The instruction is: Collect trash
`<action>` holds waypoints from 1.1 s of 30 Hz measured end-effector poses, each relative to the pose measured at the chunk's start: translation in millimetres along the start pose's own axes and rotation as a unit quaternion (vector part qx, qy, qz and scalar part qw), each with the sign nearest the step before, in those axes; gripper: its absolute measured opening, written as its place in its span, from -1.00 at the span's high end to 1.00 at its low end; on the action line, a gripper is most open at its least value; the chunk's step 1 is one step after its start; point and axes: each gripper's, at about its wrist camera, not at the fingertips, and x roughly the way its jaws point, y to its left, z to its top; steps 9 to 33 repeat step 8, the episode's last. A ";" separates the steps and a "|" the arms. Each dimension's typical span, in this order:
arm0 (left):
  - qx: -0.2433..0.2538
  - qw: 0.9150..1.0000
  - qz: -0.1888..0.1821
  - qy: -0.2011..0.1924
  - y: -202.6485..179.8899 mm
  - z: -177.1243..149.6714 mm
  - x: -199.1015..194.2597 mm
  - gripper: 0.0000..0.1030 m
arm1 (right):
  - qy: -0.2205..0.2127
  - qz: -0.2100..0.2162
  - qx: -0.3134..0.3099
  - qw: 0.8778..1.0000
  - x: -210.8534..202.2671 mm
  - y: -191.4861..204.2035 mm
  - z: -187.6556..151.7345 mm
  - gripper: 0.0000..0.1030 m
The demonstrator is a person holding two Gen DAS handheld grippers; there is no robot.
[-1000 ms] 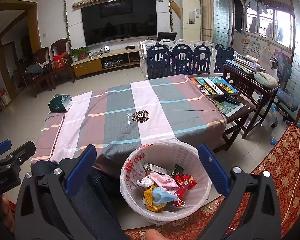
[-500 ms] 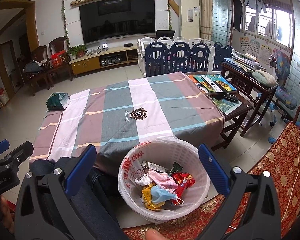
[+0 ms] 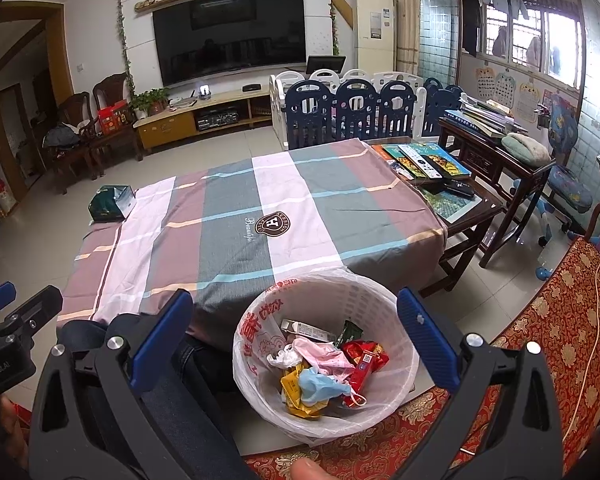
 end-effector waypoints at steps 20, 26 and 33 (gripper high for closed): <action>-0.004 0.999 0.036 0.013 9.5 -0.9 16.0 -0.93 | -0.015 0.015 0.010 1.000 -6.0 -2.4 2.1 -0.93; -0.004 0.999 0.036 0.013 9.5 -0.9 16.0 -0.93 | -0.015 0.015 0.010 1.000 -6.0 -2.4 2.1 -0.93; -0.004 0.999 0.036 0.013 9.5 -0.9 16.0 -0.93 | -0.015 0.015 0.010 1.000 -6.0 -2.4 2.1 -0.93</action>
